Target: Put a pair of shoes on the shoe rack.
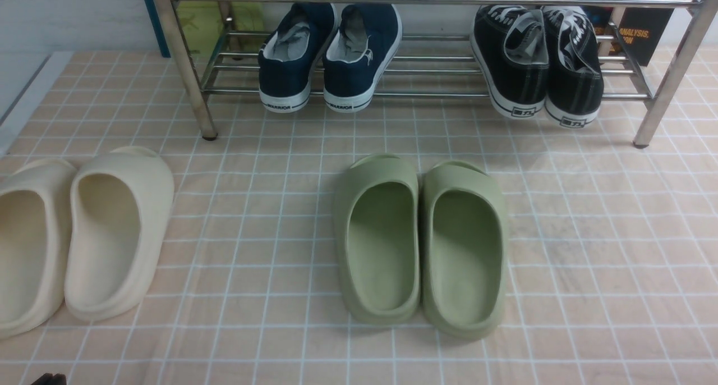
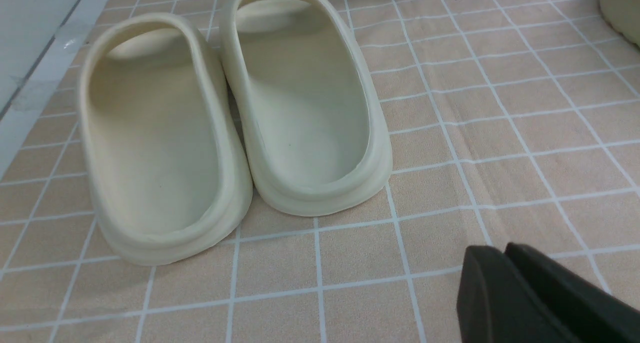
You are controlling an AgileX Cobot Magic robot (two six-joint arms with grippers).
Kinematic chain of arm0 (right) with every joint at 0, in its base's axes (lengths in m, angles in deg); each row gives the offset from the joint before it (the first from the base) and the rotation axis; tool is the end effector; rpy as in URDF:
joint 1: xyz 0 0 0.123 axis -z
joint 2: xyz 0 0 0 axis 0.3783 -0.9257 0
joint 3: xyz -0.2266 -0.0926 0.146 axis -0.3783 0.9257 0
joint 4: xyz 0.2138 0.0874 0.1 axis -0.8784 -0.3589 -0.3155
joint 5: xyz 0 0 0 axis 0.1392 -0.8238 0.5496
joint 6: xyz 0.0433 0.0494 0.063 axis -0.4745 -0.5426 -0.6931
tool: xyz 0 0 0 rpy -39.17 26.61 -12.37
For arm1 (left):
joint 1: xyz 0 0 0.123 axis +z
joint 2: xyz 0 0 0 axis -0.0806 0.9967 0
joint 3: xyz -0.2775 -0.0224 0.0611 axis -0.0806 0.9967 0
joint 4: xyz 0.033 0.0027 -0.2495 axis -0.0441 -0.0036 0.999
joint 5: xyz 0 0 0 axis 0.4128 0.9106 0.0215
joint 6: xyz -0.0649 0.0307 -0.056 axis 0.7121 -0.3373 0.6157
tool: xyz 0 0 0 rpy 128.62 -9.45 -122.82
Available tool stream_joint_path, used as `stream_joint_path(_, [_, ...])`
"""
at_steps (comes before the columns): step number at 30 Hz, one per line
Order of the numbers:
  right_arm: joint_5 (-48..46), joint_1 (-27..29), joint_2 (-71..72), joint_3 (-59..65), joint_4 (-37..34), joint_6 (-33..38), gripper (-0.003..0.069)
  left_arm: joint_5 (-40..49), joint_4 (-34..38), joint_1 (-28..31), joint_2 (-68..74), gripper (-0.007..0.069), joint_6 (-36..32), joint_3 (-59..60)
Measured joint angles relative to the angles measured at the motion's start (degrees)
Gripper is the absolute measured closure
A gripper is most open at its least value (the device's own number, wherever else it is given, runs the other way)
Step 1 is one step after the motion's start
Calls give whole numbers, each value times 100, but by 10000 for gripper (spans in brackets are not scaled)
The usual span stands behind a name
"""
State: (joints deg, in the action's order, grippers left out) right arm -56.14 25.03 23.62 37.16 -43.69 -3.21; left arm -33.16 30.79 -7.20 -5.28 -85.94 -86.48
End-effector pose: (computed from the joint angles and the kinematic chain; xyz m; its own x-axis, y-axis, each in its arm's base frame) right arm 0.0521 0.0025 0.1748 -0.2923 0.1706 -0.9410 0.0430 0.9853 0.1653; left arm 0.0526 -0.0033 0.1727 -0.2773 0.1499 -0.9490 0.0944 0.9872 0.1283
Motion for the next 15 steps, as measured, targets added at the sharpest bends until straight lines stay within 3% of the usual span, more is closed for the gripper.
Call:
stream_joint_path(7, [0, 0, 0, 0, 0, 0, 421, 26, 0, 0, 0, 594, 509, -5])
stream_joint_path(15, [0, 0, 0, 0, 0, 0, 421, 74, 0, 0, 0, 606, 339, -16])
